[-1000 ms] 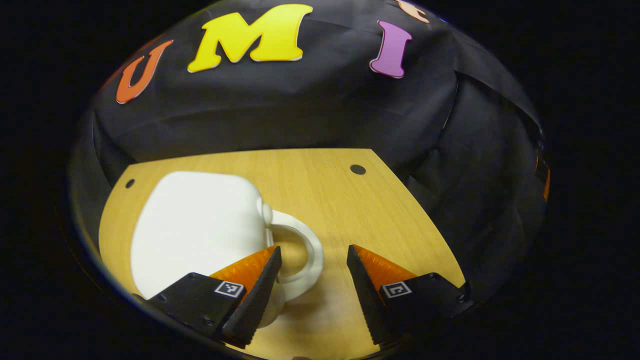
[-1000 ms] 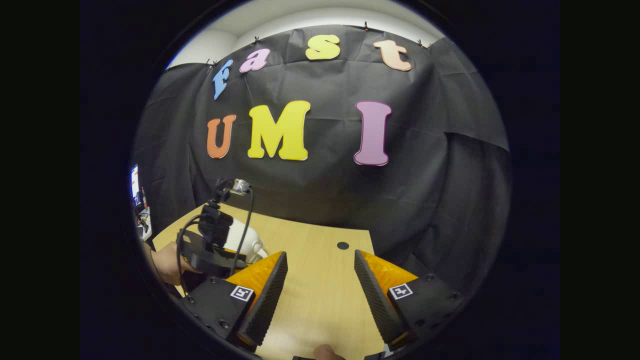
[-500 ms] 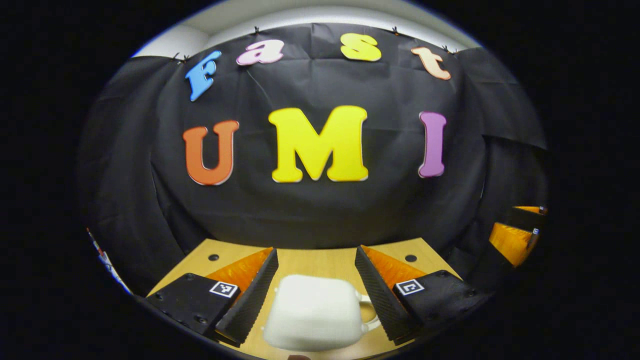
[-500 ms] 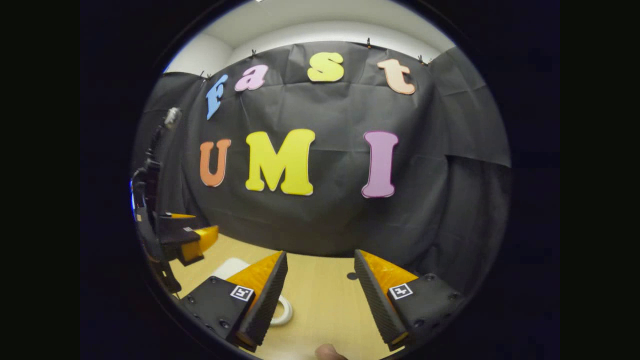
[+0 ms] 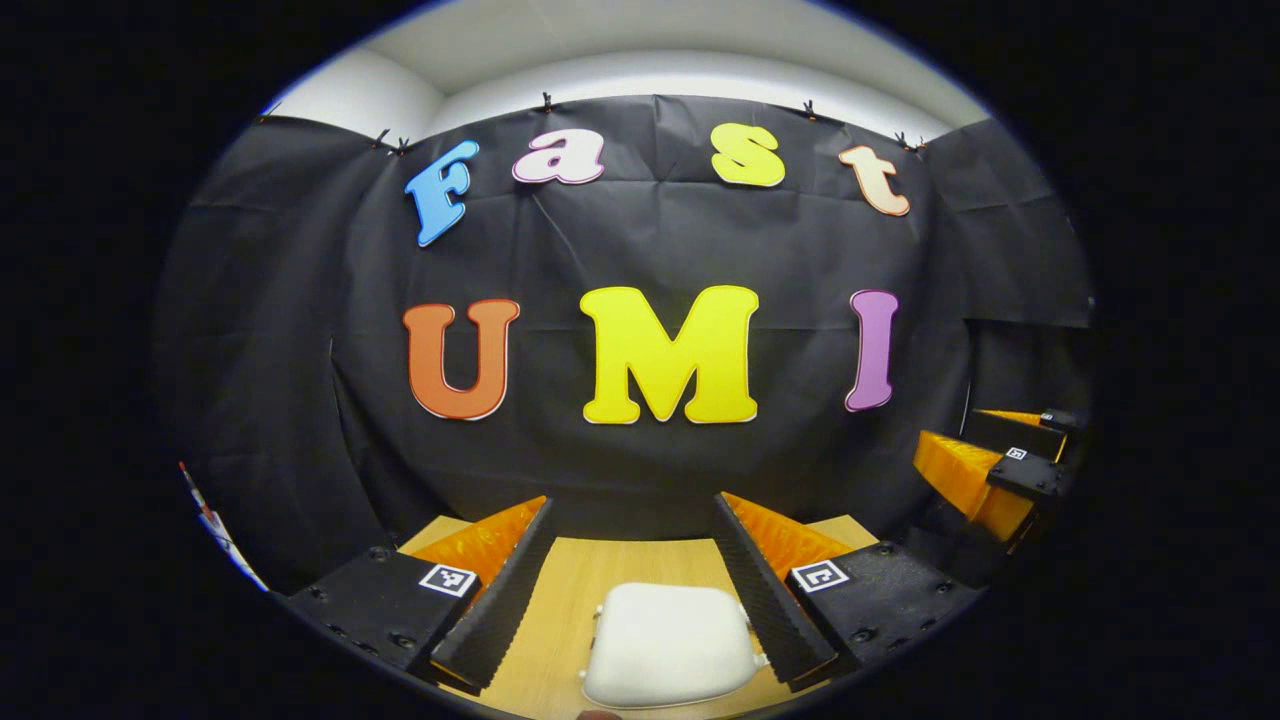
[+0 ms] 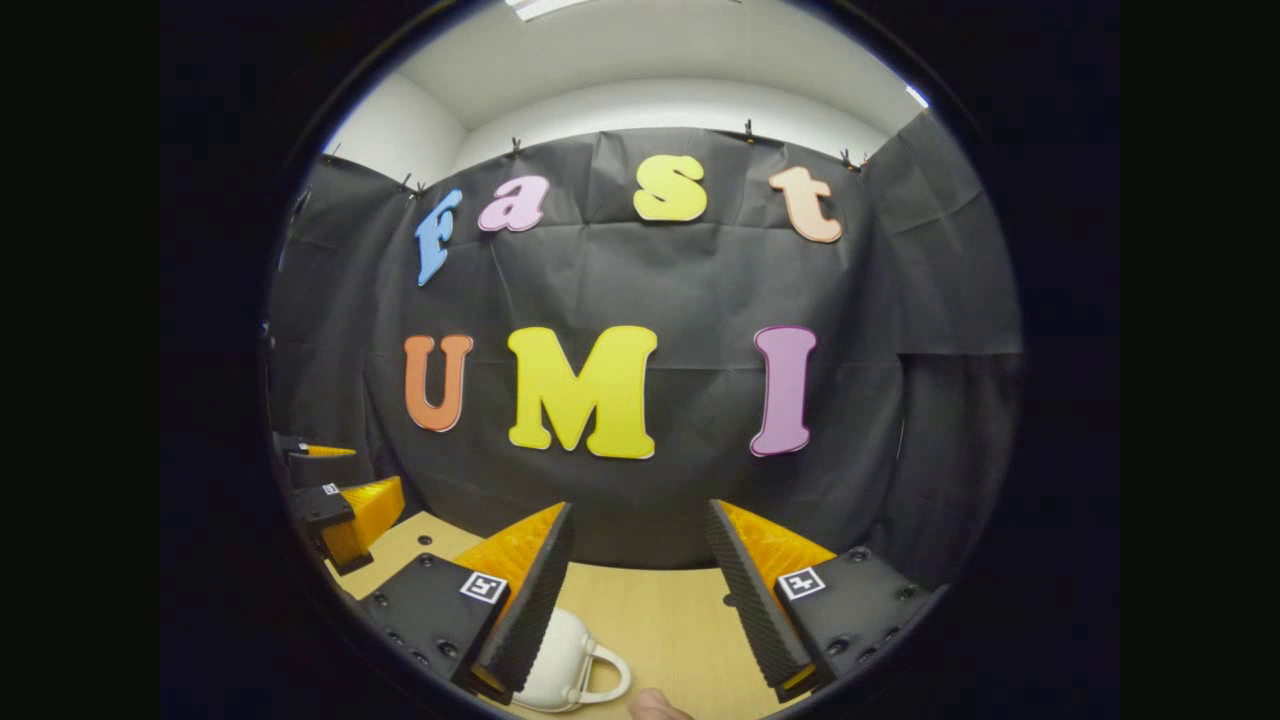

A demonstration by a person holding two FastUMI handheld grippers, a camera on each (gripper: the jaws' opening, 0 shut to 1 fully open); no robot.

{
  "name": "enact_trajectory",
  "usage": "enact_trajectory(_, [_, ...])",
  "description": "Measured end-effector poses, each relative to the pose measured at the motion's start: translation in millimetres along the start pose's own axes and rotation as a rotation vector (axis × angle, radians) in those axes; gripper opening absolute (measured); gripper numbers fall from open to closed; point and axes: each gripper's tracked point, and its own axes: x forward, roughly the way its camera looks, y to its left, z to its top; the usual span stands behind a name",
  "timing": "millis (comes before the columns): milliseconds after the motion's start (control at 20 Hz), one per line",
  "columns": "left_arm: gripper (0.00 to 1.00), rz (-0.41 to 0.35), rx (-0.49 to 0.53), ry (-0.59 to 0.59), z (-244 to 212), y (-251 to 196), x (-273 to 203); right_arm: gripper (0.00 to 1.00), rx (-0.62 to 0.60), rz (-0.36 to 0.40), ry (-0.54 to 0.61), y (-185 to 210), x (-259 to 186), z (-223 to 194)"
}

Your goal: First open the suitcase, pack the skin care products into it, and then close the suitcase.

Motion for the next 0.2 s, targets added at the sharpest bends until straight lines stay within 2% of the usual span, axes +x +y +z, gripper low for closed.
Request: enact_trajectory(200, [0.98, -0.007, -0.02, 0.016, -14, -2, -2, 0.8, -0.023, 0.018, 0.018, 4, -2, -6])
